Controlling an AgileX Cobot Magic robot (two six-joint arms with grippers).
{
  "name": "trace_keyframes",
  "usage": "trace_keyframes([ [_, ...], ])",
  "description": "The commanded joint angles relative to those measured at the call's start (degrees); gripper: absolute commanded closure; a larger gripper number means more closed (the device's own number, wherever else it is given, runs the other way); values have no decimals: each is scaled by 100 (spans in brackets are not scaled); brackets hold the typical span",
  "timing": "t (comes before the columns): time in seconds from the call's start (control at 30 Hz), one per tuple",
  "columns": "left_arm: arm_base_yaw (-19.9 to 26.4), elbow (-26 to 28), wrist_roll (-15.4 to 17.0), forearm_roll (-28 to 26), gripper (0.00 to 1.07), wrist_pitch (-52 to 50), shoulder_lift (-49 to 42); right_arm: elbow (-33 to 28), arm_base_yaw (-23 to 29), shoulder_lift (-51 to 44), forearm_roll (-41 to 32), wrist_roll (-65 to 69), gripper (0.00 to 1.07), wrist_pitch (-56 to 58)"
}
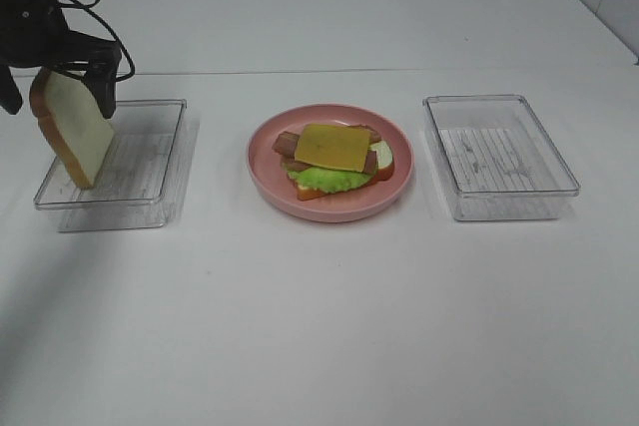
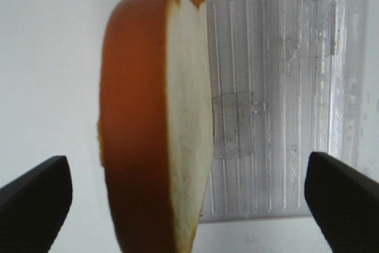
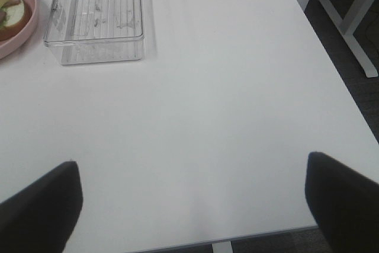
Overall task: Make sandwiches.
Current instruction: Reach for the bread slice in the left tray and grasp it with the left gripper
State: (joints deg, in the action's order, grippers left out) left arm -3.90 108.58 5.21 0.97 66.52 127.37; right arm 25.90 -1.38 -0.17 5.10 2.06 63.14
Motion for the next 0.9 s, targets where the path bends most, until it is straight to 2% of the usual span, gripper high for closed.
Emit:
trace_keyframes([
  [0.03,149,-23,-74,-292,6,-126,34,0,-23,-172,17,-52,9,-11],
  [0.1,304,-23,-304,-688,6,-252,34,0,-23,-172,17,-52,9,-11],
  [0.23,401,-23,-441,-991,7,-367,34,0,-23,-172,17,-52,9,-11],
  [0.37,401,-23,-521,-1037,9,-447,34,0,-23,-172,17,-52,9,-11],
  [0.43,401,-23,-521,-1043,16,-510,46,0,-23,-172,17,-52,9,-11],
  [0.5,401,-23,-521,-1037,18,-510,52,0,-23,-172,17,-52,9,-11],
  [0.53,401,-23,-521,-1026,26,-510,52,0,-23,-172,17,-52,9,-11],
  [0.57,401,-23,-521,-1026,26,-510,52,0,-23,-172,17,-52,9,-11],
  [0.6,401,-23,-521,-1014,30,-510,52,0,-23,-172,17,-52,9,-11],
  [0.63,401,-23,-487,-1008,45,-504,52,0,-23,-172,17,-52,9,-11],
  [0.67,401,-23,-487,-1008,45,-504,52,0,-23,-172,17,-52,9,-11],
  [0.7,401,-23,-481,-1008,54,-504,52,0,-23,-172,17,-52,9,-11],
  [0.73,401,-23,-481,-1008,72,-504,52,0,-23,-172,17,-52,9,-11],
  [0.77,401,-23,-481,-1008,72,-504,52,0,-23,-172,17,-52,9,-11],
  [0.8,401,-23,-481,-1014,81,-498,52,0,-23,-172,17,-52,9,-11],
  [0.83,401,-23,-481,-1020,97,-493,52,0,-23,-172,17,-52,9,-11],
  [0.87,401,-23,-481,-1020,97,-493,52,0,-23,-172,17,-52,9,-11],
  [0.9,401,-23,-481,-1020,107,-464,52,0,-23,-172,17,-52,9,-11],
])
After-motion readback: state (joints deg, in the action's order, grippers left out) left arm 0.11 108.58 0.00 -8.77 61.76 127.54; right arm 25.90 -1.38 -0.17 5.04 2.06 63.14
